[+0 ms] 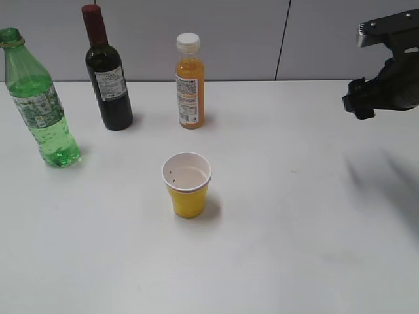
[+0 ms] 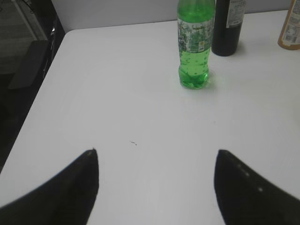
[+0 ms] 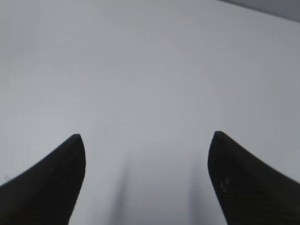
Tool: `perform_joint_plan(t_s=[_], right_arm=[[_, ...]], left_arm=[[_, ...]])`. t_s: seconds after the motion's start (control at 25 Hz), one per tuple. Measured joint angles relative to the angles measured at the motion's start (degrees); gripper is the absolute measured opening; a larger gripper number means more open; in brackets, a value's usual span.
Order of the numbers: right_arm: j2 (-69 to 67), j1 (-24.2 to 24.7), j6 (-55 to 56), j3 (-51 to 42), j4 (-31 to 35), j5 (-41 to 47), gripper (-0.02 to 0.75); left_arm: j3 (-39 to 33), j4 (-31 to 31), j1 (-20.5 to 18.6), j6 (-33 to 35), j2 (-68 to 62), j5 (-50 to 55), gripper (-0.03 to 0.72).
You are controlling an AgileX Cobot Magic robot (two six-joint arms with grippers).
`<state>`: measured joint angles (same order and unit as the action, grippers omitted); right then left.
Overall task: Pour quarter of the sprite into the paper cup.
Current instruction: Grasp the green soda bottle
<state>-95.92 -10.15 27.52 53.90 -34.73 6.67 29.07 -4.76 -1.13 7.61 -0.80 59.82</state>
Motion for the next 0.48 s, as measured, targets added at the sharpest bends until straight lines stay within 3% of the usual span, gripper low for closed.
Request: perform_joint_plan(t_s=[0.16,0.28,0.48], right_arm=[[0.5,0.0,-11.5,6.4,11.5,17.8,0.616],[0.5,0.0,-22.4,11.6,23.7,29.9,0.613],[0.8,0.5,-29.2,17.5,30.7,48.1,0.600]], left_arm=[[0.0,0.0,0.0,0.0,0.0,0.0,0.583],[0.0,0.0,0.0,0.0,0.0,0.0,0.583],[0.0,0.0,0.0,0.0,0.0,0.0,0.583]])
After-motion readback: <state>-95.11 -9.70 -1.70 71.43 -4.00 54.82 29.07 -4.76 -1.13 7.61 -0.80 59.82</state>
